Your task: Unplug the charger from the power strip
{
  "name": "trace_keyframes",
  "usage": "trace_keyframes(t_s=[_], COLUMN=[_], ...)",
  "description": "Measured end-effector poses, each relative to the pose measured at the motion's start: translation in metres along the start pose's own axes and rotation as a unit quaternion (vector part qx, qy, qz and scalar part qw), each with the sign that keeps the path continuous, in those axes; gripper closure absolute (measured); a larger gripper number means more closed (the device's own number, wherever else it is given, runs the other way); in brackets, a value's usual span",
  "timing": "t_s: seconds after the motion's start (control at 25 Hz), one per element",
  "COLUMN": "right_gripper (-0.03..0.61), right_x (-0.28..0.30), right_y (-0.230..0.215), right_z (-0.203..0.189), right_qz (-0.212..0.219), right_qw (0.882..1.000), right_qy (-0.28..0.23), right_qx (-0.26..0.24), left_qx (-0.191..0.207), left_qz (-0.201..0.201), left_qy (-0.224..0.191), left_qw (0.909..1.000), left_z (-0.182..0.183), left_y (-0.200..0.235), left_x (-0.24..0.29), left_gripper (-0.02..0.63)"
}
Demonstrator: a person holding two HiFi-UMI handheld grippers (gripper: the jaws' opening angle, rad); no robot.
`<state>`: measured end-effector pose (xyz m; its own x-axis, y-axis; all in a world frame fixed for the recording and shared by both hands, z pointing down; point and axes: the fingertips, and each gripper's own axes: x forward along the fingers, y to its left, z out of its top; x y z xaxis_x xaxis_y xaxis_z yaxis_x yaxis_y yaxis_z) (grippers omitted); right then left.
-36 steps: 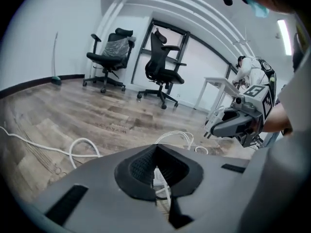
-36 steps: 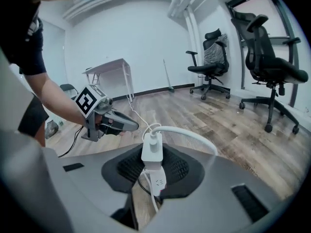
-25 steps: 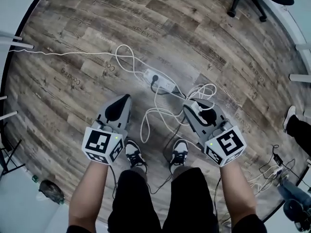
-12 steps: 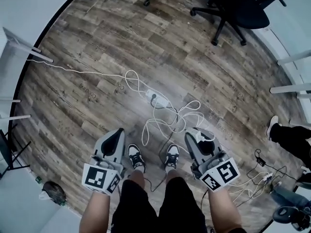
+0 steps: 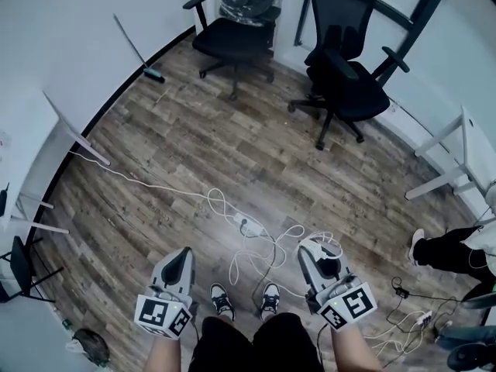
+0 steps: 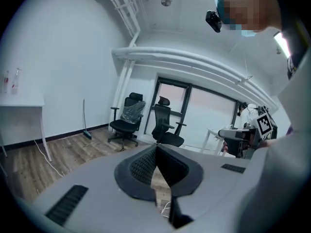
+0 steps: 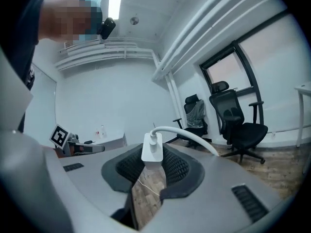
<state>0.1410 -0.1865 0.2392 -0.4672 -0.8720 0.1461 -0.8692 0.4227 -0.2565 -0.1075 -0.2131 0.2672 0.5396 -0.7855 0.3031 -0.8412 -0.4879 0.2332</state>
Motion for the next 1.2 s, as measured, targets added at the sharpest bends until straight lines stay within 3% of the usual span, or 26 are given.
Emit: trace_keyframes(t_s=[0.24, 0.56, 0.84, 1.2], right_gripper=[0.472, 0.472, 0.472, 0.472], right_x=[-0.042, -0.076, -0.070, -0.066], right_y=[0.043, 0.075, 0.101, 0.110], right_z=[0.088, 0.160, 0.183, 0.193], right_qz=[0.000, 0.002, -0.002, 0.005], right_qw=[0.999, 0.997, 0.995, 0.994], right_qy=[-0.024, -0.052, -0.064, -0.069], right_qx=[-0.030, -0.062, -0.075, -0.088], left_qx=[0.014, 0.041, 0.052, 0.076], left_qz=[-0.013, -0.029, -0.033, -0.048], left_qy=[-0.025, -0.058, -0.087, -0.096], left_qw=[0.9995, 0.9971, 0.9943, 0.9913], left_z=[0.071, 0.140, 0.168, 0.178], left_y=[-0.035, -0.068, -0.061, -0.069], left_x=[-0.052, -0.094, -0.117, -0.120], left_gripper=[0.595, 0.595, 0.595, 0.595])
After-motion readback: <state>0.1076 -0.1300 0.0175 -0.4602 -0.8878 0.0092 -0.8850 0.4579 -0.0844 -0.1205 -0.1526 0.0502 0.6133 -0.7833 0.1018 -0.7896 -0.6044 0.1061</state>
